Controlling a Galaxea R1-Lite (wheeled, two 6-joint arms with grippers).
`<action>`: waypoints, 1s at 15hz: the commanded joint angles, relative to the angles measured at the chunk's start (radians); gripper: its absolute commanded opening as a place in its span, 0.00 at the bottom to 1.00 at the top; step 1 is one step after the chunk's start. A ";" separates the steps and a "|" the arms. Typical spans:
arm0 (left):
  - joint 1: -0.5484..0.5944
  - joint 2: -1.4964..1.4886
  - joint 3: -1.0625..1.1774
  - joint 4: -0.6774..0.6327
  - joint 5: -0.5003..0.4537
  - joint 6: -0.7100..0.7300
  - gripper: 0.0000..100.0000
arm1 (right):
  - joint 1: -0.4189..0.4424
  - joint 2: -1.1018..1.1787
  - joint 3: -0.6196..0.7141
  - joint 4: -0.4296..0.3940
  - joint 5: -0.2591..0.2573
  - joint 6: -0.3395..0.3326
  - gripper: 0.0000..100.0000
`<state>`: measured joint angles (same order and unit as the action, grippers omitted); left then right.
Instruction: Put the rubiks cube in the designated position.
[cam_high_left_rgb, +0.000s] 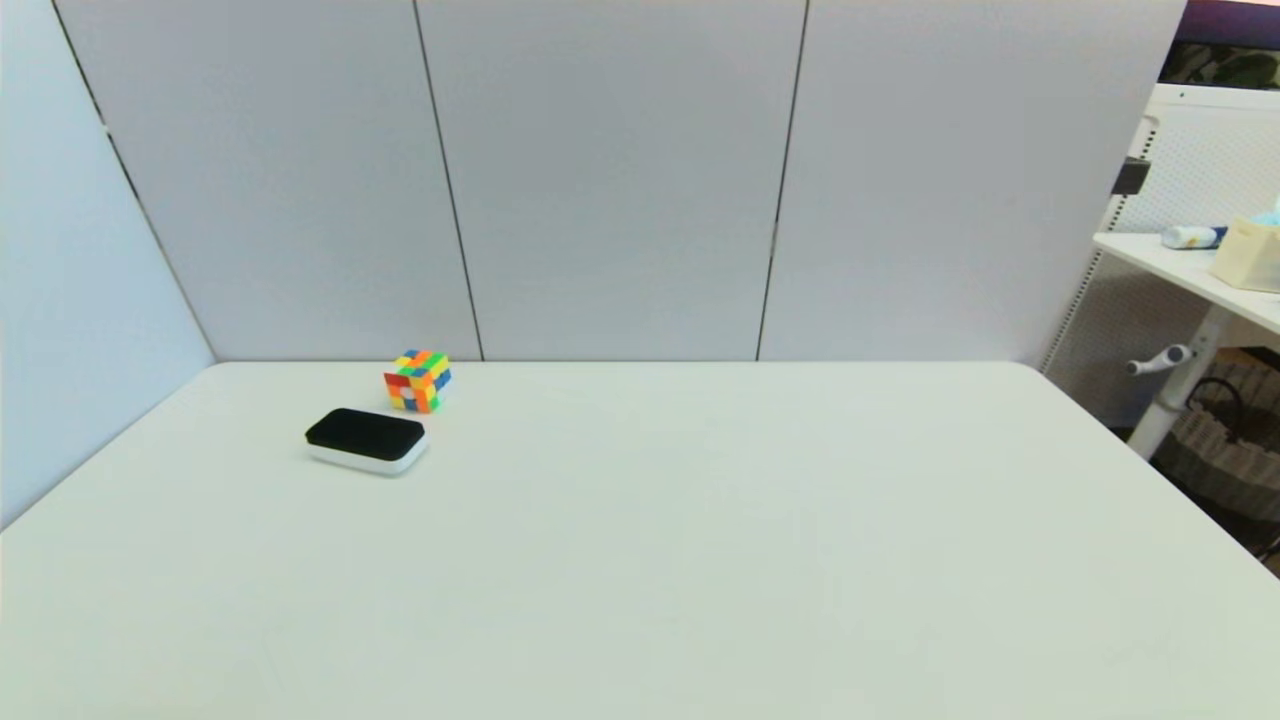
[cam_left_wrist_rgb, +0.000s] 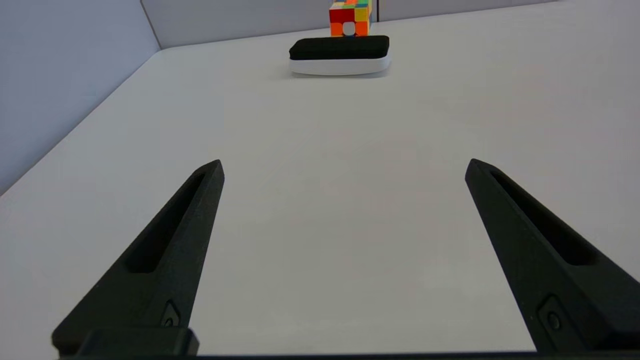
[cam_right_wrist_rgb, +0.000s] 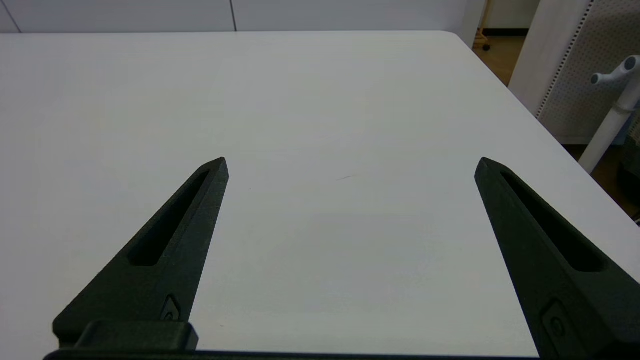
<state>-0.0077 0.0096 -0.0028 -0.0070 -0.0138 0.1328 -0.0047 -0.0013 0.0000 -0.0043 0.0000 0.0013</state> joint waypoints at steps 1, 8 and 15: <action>0.000 -0.010 0.003 -0.001 0.002 -0.005 1.00 | 0.000 0.001 0.000 0.000 0.000 0.000 1.00; 0.000 -0.010 0.003 0.013 0.009 -0.101 1.00 | 0.000 0.001 0.000 0.000 0.000 0.000 1.00; 0.000 -0.010 0.003 0.012 0.012 -0.107 1.00 | 0.000 0.001 0.000 0.000 0.000 0.000 1.00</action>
<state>-0.0077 -0.0032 0.0000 0.0043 -0.0009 0.0249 -0.0047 -0.0013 0.0000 -0.0043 0.0000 0.0017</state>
